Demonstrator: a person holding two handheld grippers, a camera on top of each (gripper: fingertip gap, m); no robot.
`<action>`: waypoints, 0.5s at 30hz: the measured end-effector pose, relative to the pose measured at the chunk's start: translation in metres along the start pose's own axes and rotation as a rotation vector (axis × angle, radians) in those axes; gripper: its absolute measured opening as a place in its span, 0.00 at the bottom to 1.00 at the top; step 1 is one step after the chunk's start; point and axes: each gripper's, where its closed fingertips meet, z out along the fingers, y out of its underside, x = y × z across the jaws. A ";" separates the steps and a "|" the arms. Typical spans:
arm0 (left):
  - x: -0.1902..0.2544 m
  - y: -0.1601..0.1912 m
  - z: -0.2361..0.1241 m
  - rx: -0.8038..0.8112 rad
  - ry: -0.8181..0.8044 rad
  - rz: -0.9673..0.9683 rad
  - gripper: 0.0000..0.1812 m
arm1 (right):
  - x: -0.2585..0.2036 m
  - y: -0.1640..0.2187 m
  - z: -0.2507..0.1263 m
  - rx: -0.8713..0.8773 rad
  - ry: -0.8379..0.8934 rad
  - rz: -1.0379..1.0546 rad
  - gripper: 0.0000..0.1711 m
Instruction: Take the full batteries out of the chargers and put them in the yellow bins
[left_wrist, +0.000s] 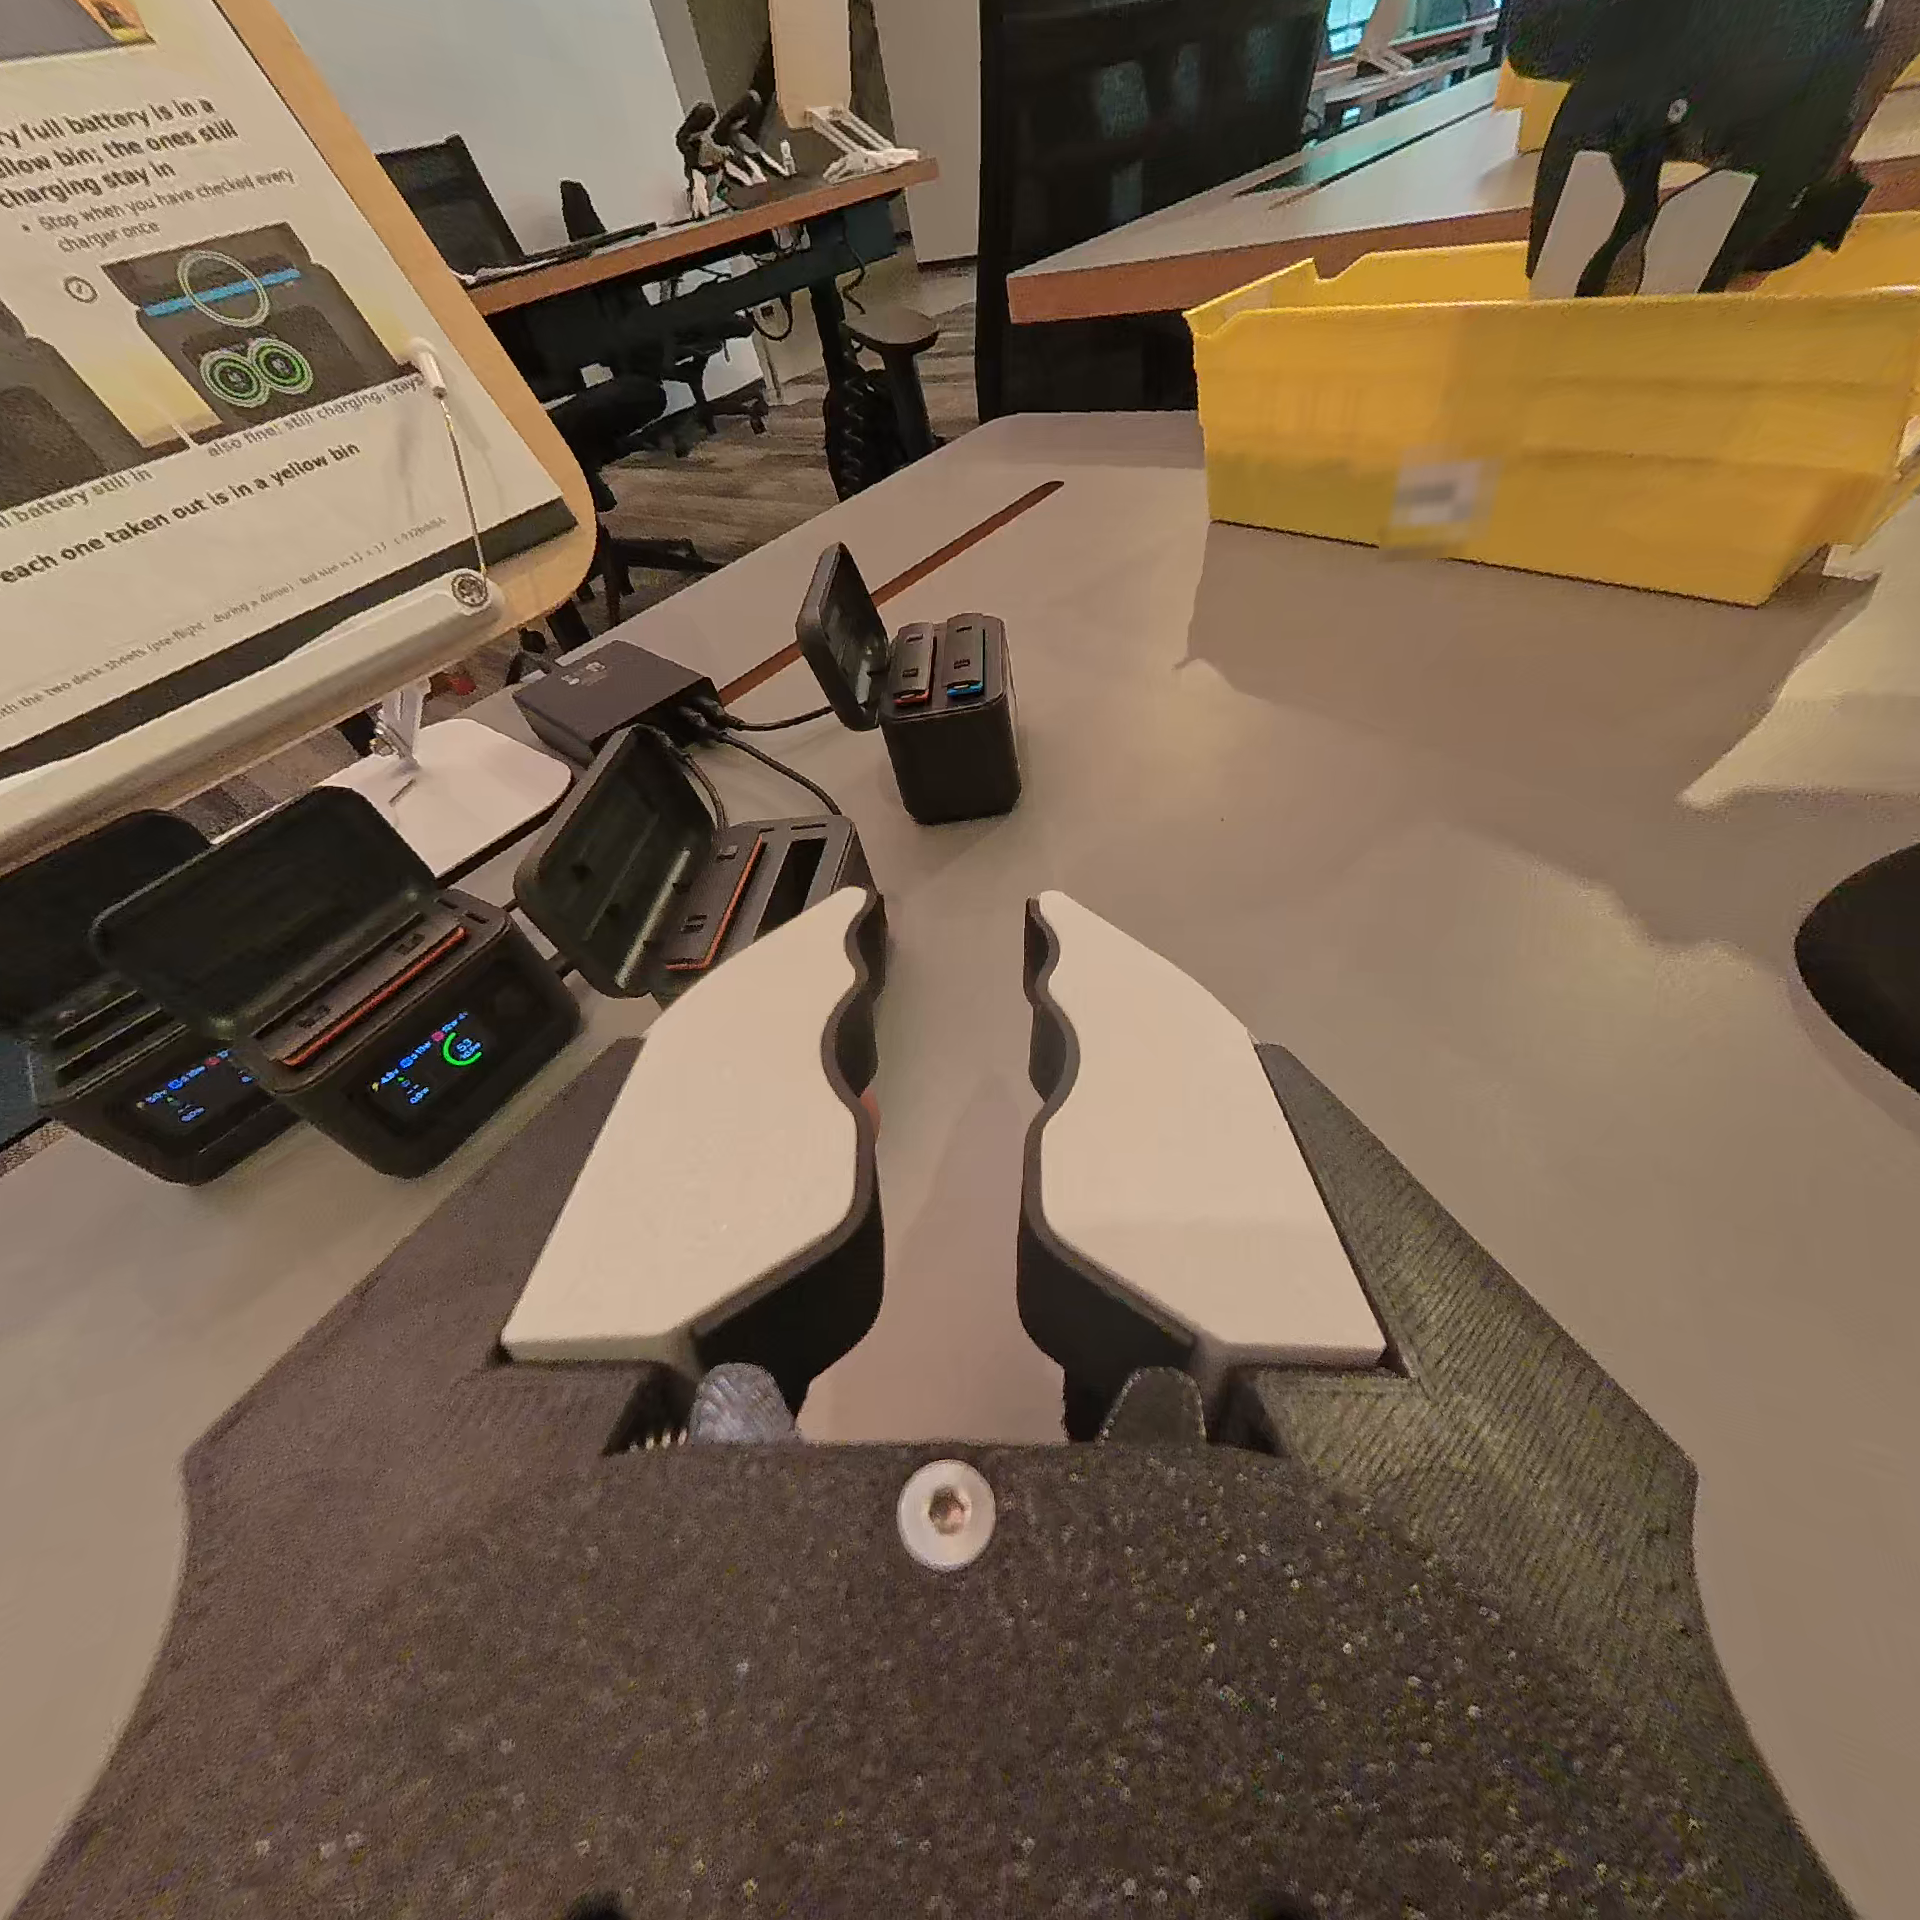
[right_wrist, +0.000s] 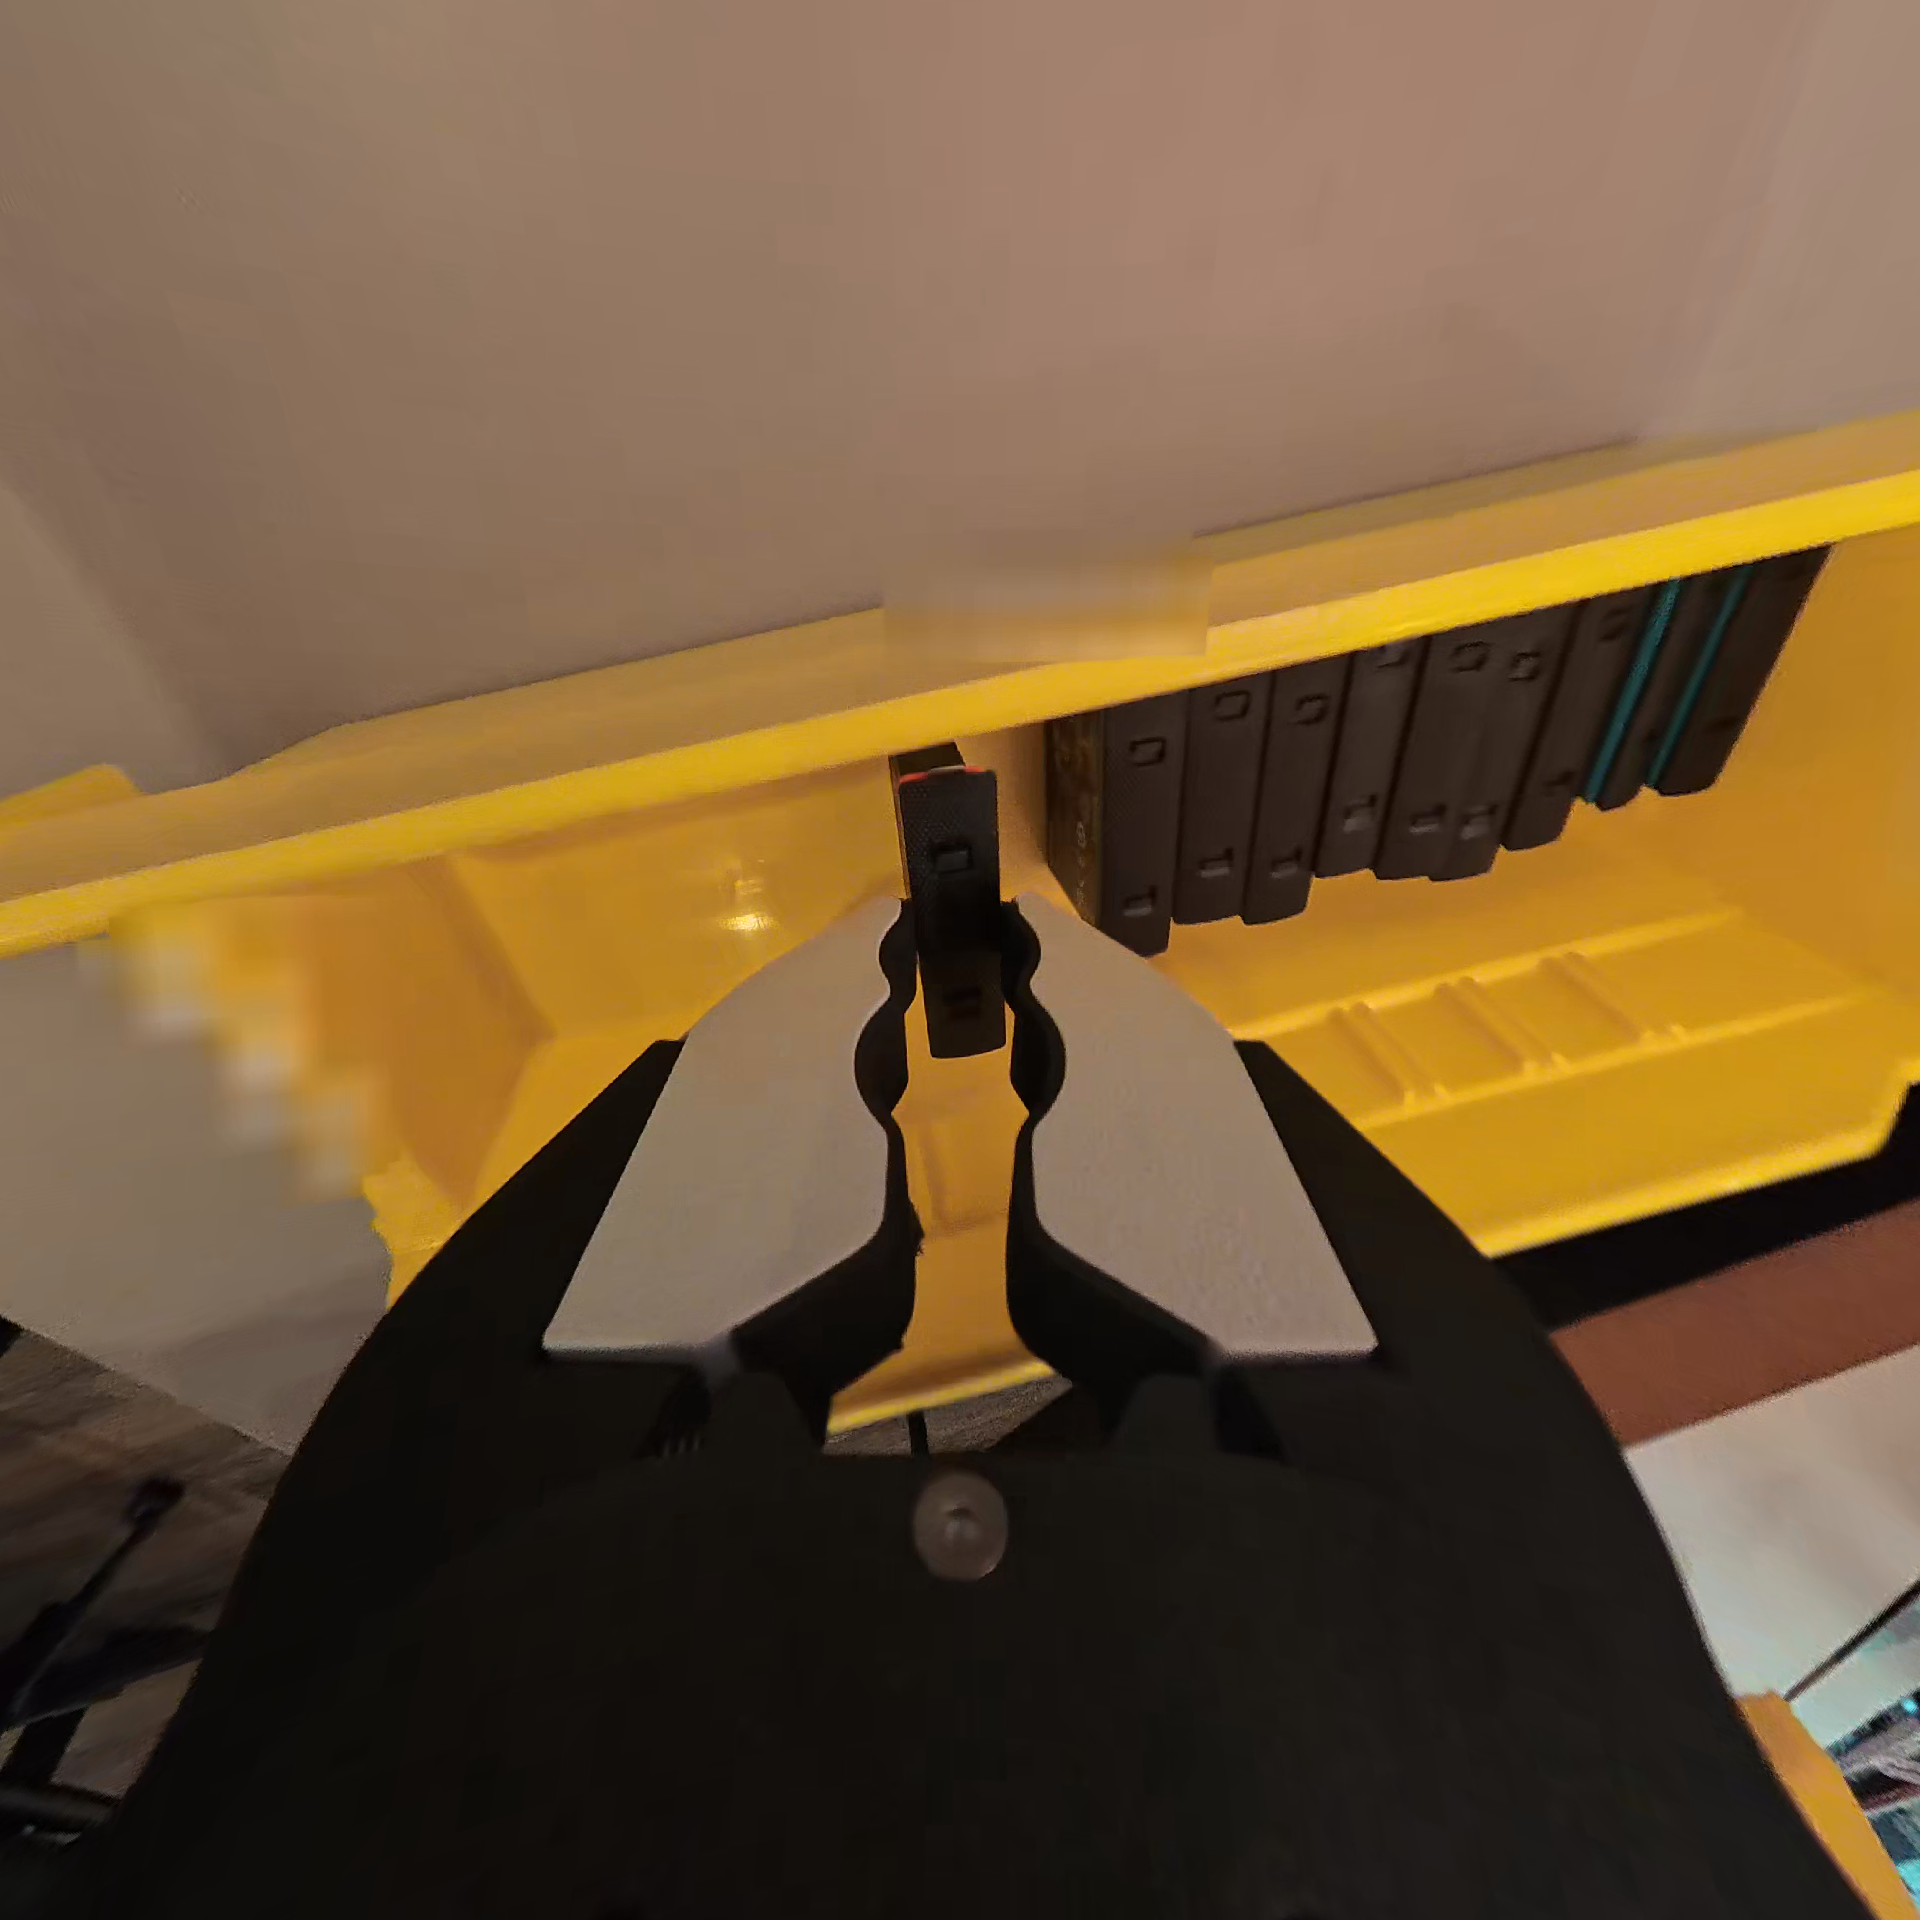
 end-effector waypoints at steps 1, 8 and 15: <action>0.000 0.001 0.001 -0.003 0.000 -0.001 0.14 | 0.000 0.000 0.004 0.002 -0.005 -0.005 0.08; 0.000 0.011 0.005 -0.037 0.002 -0.025 0.14 | 0.008 -0.007 0.017 0.000 0.005 -0.051 0.08; 0.000 0.015 0.007 -0.053 -0.003 -0.017 0.14 | 0.010 -0.009 0.016 -0.010 0.025 -0.090 0.10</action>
